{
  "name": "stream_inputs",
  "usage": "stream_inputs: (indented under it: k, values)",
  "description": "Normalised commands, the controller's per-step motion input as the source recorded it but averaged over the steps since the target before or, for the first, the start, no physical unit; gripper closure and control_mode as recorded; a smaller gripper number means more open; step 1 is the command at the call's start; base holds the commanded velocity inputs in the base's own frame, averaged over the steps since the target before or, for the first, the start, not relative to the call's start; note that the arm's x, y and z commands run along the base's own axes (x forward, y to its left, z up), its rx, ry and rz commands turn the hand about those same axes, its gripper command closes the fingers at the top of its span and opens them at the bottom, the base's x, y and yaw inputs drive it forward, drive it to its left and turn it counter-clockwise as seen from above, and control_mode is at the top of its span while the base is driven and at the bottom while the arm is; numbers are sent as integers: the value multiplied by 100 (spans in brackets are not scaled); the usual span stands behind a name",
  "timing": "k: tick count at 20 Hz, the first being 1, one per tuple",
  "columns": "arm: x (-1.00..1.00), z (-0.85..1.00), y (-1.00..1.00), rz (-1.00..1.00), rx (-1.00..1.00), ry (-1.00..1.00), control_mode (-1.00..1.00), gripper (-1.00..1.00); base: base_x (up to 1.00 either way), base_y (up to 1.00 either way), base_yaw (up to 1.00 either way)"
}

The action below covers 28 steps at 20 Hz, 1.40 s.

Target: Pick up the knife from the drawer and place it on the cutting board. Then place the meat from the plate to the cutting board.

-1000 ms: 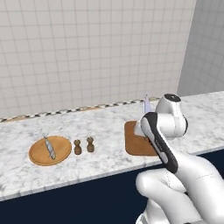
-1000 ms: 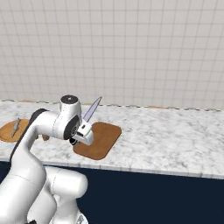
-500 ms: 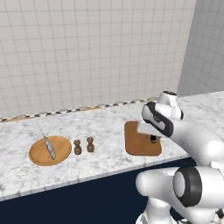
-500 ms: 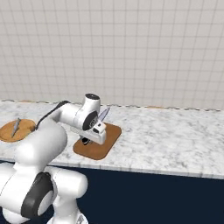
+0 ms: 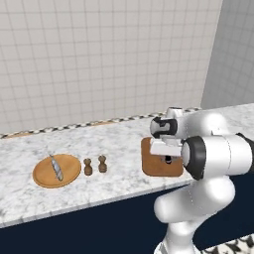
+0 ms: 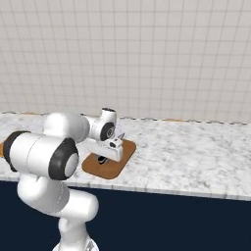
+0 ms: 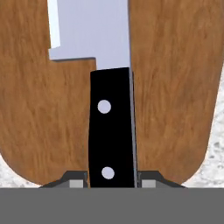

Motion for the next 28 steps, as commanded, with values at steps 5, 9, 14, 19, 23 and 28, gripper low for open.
stream_inputs:
  k: [5,9,14,19,23,28]
  values:
    - [20,-32,-19,0,0,0,-100,100,0,0,0]
    - [22,-34,-10,0,0,1,-100,-100,0,0,0]
    - [2,-37,0,0,0,2,-100,-100,0,0,0]
    - [-37,6,-3,0,0,-4,-100,-100,0,0,0]
    - [-50,85,0,0,0,-17,-100,-100,0,0,0]
    - [-30,97,20,5,0,-15,-100,-100,0,0,0]
